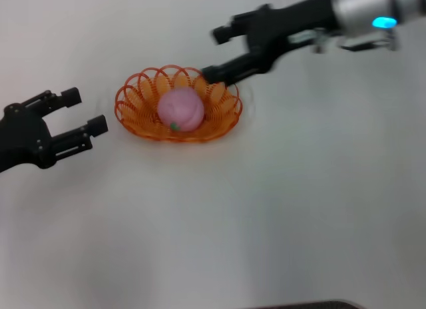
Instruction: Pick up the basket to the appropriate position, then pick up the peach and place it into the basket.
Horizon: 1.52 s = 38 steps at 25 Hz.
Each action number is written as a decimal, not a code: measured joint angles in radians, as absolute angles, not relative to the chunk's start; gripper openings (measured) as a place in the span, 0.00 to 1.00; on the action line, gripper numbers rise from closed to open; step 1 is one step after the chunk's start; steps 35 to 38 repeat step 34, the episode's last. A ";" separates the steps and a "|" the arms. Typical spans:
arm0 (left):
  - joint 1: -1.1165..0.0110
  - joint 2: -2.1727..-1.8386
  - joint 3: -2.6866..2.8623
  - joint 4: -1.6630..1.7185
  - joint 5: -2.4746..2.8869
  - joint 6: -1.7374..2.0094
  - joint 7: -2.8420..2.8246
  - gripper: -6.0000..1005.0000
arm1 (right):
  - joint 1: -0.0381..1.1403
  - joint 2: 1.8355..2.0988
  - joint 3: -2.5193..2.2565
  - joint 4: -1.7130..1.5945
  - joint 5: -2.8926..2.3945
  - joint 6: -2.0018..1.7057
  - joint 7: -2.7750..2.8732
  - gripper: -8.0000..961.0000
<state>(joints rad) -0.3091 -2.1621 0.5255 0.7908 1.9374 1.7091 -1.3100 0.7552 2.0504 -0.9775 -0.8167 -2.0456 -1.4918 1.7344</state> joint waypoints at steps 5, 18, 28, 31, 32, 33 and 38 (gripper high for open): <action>-0.307 -2.161 0.515 0.783 1.910 1.709 -1.310 0.79 | 0.619 1.991 -0.800 -0.838 -1.994 -1.704 1.596 0.97; -0.312 -2.160 0.522 0.748 1.929 1.684 -1.301 0.79 | 0.340 1.996 -0.635 -0.822 -1.998 -1.776 1.268 0.96; -0.313 -2.160 0.528 0.749 1.996 1.664 -1.278 0.79 | 0.363 2.008 -0.638 -0.808 -2.006 -1.761 1.267 0.96; -0.311 -2.160 0.528 0.749 1.997 1.658 -1.274 0.80 | 0.369 2.009 -0.638 -0.807 -2.008 -1.761 1.267 0.96; -0.310 -2.160 0.528 0.749 1.997 1.657 -1.273 0.80 | 0.373 2.010 -0.639 -0.807 -2.009 -1.757 1.267 0.96; -0.310 -2.160 0.528 0.749 1.997 1.657 -1.273 0.80 | 0.373 2.010 -0.639 -0.807 -2.009 -1.757 1.267 0.96; -0.308 -2.161 0.528 0.748 1.997 1.655 -1.270 0.80 | 0.375 2.011 -0.640 -0.805 -2.009 -1.752 1.267 0.96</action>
